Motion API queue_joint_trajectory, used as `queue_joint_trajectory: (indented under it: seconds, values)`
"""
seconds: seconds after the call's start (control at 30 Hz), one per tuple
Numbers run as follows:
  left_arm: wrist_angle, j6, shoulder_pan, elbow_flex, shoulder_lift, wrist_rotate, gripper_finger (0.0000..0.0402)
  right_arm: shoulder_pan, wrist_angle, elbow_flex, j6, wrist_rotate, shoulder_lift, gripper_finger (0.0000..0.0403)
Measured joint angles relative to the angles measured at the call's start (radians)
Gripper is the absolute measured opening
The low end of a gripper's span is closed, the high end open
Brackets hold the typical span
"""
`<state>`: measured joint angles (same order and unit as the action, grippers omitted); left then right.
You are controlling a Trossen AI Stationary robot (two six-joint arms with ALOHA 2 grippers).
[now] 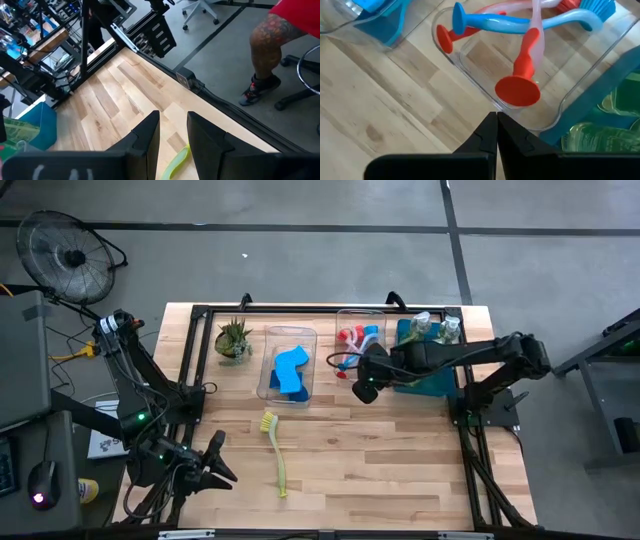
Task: Pick & Place Kitchen Sink Supplies
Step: Put the red dishwashing brush into the right transparent bin
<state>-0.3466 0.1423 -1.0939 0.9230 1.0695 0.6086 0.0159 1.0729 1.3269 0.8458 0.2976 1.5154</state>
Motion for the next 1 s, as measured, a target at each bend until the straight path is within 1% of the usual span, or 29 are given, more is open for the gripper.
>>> queue_joint_trajectory:
  seconds: [0.17,0.27,0.43,0.63,0.87,1.0]
  values:
    - [0.0,-0.016,0.0,0.0,0.0,0.0,0.0095,-0.033,-0.029,-0.043,0.001,0.018,0.0,0.0001]
    - [0.0,-0.016,0.0,0.0,0.0,0.004,0.0095,-0.051,-0.062,-0.076,-0.008,0.008,-0.001,0.0001]
    - [0.0,-0.017,0.0,0.0,0.0,0.005,0.0095,-0.076,-0.062,-0.131,0.009,0.011,0.0,0.0]
    - [-0.001,-0.018,0.0,0.0,0.0,0.005,0.0095,-0.081,-0.076,-0.119,-0.009,0.046,-0.003,0.0]
    - [0.0,-0.02,0.0,0.0,0.0,0.006,0.0095,-0.157,-0.152,-0.118,-0.075,-0.007,-0.006,0.0]
    - [0.001,-0.024,0.0,0.0,0.0,0.011,0.0095,-0.18,-0.154,-0.12,-0.086,-0.018,-0.006,0.0]
